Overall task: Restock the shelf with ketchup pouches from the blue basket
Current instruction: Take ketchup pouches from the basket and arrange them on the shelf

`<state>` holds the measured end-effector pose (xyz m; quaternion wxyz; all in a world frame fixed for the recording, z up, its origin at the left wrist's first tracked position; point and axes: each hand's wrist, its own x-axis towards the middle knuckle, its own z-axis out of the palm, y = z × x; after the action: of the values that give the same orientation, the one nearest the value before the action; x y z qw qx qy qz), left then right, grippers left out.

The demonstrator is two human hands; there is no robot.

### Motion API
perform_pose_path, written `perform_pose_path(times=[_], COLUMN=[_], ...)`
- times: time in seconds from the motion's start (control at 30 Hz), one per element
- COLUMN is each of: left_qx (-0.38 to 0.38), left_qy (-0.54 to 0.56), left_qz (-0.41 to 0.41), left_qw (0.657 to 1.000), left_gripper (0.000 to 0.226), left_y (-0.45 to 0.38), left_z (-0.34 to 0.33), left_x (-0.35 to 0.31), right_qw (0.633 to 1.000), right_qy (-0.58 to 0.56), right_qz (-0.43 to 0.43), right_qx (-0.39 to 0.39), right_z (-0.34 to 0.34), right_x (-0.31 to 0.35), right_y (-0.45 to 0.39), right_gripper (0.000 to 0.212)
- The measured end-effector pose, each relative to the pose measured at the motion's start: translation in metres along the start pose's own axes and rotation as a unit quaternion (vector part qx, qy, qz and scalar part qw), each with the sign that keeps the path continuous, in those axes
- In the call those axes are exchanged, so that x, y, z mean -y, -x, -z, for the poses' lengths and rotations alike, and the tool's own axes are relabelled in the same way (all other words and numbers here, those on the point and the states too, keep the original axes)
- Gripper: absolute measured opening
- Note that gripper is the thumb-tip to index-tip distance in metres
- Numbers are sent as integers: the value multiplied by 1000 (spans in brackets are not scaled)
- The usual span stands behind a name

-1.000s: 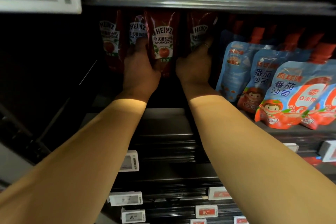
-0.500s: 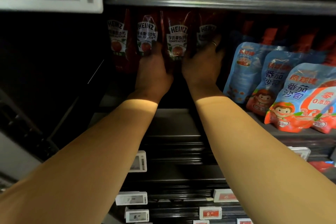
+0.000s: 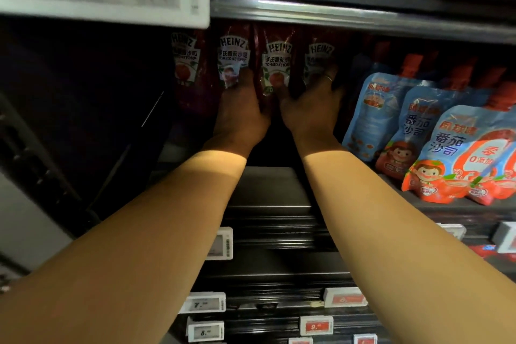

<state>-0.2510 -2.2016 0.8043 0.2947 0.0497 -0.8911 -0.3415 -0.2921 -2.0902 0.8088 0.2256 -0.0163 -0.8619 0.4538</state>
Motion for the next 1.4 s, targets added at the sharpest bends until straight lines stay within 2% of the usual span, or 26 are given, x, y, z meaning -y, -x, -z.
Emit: perform_pose_path(times=[0.1,0.17,0.23,0.3,0.4,0.57,0.77,1.07,1.27,1.4], left_qx=[-80,-147,-187,-164,-105,-111,-117,-118,-104,-63], left_qy=[-3,-30,-11,31,36,1,-31,-18,67,98], left_qz=[38,85,132,162,172,184,204,202,197,185], left_qw=[996,985,973,973,979,977,971,972,973,976], left_gripper=[48,59,75,86,104,121,121,120,105,89], left_y=[3,4,8,12,11,-2,-14,-15,-3,14], left_z=[19,35,46,47,39,29,21,20,34,46], left_x=[4,15,26,29,30,33,38,39,38,37], right_qw=[999,998,997,997,997,998,998,998,997,996], right_qy=[32,45,53,55,56,56,54,53,60,63], right_qz=[-8,-29,-37,-33,-22,-17,-9,-1,5,15], right_qx=[3,26,46,51,41,37,42,39,52,67], right_z=[4,6,7,6,3,-3,-7,-6,3,15], right_x=[4,5,6,6,4,-2,-8,-10,-7,-5], right_y=[10,14,18,24,26,15,6,5,19,29], right_gripper=[107,109,116,125,132,136,138,141,133,121])
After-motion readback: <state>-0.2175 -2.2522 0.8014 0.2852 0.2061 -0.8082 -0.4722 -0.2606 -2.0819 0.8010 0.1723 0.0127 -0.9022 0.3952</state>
